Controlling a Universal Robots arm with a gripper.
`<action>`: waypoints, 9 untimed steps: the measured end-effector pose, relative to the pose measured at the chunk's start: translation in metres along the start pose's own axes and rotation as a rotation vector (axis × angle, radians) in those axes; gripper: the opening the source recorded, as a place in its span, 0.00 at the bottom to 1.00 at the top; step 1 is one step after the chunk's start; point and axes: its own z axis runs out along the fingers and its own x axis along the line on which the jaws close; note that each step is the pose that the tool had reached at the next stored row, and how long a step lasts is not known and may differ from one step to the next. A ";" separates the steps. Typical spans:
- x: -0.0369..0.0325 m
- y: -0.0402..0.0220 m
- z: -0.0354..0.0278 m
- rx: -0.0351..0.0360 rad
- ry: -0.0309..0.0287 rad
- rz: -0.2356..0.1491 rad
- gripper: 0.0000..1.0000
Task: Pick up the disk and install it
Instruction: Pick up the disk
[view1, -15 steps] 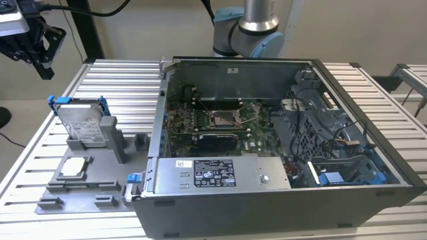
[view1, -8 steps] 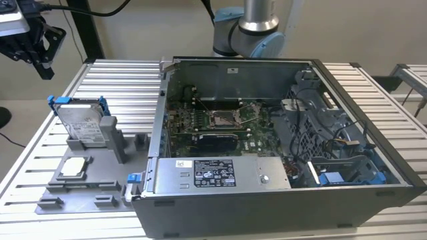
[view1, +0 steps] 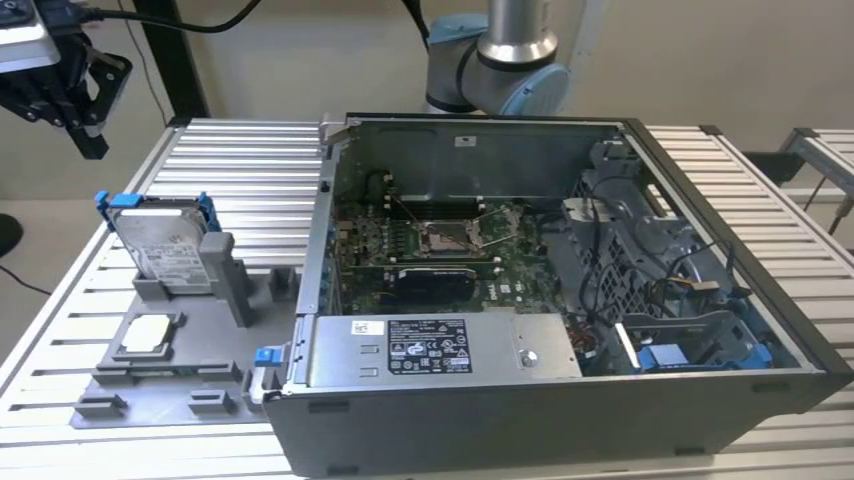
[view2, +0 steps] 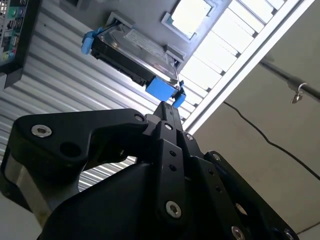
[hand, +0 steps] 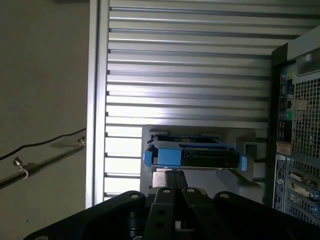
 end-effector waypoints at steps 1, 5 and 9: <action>0.0000 0.0000 0.0000 0.0000 0.0000 -0.001 0.00; 0.0000 0.0000 0.0000 0.0010 0.0013 -0.025 0.00; 0.0000 0.0000 0.0000 0.0022 0.0045 -0.091 0.00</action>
